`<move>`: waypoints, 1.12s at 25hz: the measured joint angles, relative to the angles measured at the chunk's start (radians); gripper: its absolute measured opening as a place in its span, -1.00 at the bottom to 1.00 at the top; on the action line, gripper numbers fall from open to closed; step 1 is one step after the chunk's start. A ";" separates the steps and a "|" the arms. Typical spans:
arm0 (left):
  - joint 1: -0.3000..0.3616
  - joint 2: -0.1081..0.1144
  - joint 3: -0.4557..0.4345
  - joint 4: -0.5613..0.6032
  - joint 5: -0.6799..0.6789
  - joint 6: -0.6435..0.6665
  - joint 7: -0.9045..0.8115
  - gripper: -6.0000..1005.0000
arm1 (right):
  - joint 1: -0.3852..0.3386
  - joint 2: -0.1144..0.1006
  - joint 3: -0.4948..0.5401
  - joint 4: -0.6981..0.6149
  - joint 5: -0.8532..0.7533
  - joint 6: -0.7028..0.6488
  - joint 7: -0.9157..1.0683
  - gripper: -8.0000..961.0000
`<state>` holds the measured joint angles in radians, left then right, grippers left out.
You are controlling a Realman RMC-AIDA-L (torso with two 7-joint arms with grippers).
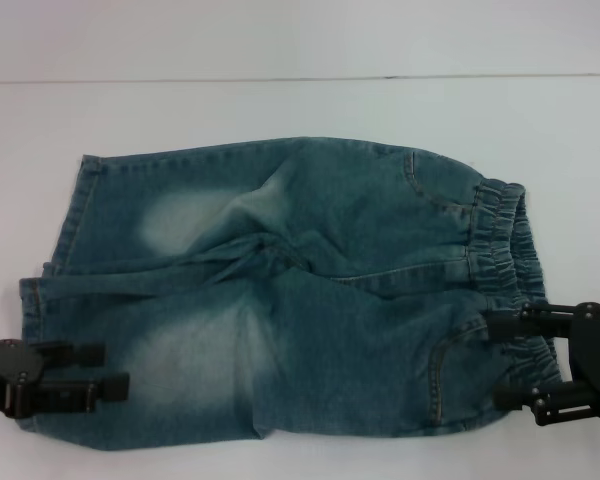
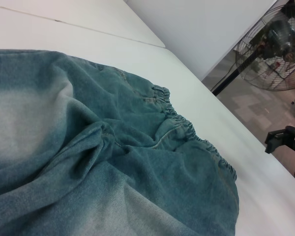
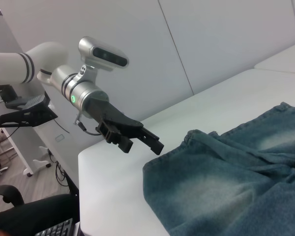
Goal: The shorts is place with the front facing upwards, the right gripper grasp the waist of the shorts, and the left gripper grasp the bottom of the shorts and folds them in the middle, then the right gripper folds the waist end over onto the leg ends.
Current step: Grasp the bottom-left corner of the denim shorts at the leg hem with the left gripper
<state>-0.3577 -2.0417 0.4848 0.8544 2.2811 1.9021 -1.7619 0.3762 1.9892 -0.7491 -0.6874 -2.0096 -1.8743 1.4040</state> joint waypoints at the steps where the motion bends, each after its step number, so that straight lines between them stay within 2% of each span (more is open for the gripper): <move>1: 0.000 0.000 0.000 0.000 0.000 0.000 0.001 0.79 | 0.001 0.000 0.000 0.000 0.000 0.004 0.002 0.93; 6: 0.002 0.002 -0.008 0.010 0.006 0.004 -0.002 0.79 | 0.005 0.003 0.002 0.000 0.000 0.035 0.006 0.93; 13: 0.016 0.011 -0.096 0.048 0.124 0.033 -0.006 0.79 | 0.014 0.012 0.009 0.000 0.008 0.040 0.001 0.93; 19: 0.027 0.013 -0.139 0.111 0.174 0.082 -0.058 0.79 | 0.019 0.016 0.022 0.000 0.009 0.034 -0.001 0.93; 25: 0.022 0.029 -0.188 0.135 0.243 0.084 -0.087 0.79 | 0.026 0.016 0.027 0.000 0.009 0.030 -0.018 0.93; 28: 0.018 0.031 -0.191 0.136 0.261 0.058 -0.107 0.79 | 0.029 0.018 0.027 0.000 0.009 0.033 -0.027 0.93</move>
<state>-0.3396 -2.0108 0.2941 0.9907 2.5420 1.9602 -1.8694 0.4057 2.0074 -0.7222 -0.6872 -2.0007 -1.8413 1.3770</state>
